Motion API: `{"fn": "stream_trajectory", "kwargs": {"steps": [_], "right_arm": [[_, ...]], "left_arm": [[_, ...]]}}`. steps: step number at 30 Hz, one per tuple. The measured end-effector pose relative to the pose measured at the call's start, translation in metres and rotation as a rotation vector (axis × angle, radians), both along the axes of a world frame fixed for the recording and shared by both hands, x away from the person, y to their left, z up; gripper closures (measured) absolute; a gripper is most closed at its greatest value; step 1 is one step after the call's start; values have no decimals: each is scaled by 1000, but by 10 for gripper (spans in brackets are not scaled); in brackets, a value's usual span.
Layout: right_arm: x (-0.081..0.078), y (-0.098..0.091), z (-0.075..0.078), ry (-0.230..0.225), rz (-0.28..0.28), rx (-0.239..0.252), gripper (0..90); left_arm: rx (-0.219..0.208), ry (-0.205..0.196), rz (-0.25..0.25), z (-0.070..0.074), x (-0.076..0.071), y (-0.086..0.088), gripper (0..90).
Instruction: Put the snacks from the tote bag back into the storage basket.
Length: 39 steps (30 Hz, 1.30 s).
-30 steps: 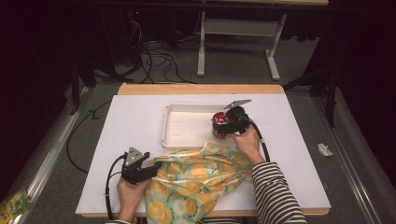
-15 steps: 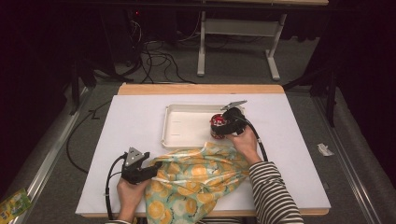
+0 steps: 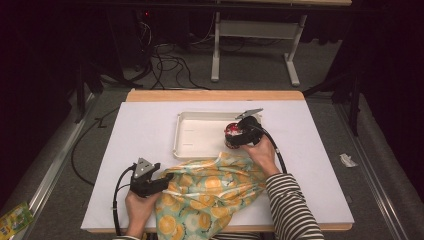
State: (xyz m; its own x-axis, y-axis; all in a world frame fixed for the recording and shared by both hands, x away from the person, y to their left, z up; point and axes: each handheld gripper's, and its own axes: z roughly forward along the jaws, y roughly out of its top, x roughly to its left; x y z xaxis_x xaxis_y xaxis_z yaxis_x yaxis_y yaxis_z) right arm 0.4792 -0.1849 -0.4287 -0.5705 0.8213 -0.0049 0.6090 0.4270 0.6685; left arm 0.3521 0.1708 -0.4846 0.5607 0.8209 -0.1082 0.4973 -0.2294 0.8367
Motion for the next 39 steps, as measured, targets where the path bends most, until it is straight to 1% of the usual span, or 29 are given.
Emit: {"fn": "stream_trajectory", "kwargs": {"steps": [6,9,12,18,21,24,25,26,28,39], "right_arm": [[-2,2,2,1,-8,-3,222],[-3,3,2,2,-9,-13,205],[-6,3,4,-9,-14,-14,182],[-11,3,4,-6,-20,-22,180],[-12,2,1,1,-23,-42,196],[-13,-1,-2,9,-32,-34,243],[-14,-2,-3,16,-37,-39,258],[-14,-2,-4,14,-37,-39,269],[-13,-4,-6,25,-36,-34,274],[-9,-5,-10,17,-50,-53,293]], "left_arm": [[0,0,0,0,0,0,366],[-1,-1,1,0,0,0,366],[0,0,0,0,0,0,366],[-2,0,-1,0,0,0,366],[-4,-1,-1,0,0,0,366],[-4,0,0,0,0,0,366],[-4,0,-1,0,0,0,366],[-3,0,-1,0,0,0,366],[-4,0,-1,0,0,0,366],[-4,-1,-2,0,0,0,366]]}}
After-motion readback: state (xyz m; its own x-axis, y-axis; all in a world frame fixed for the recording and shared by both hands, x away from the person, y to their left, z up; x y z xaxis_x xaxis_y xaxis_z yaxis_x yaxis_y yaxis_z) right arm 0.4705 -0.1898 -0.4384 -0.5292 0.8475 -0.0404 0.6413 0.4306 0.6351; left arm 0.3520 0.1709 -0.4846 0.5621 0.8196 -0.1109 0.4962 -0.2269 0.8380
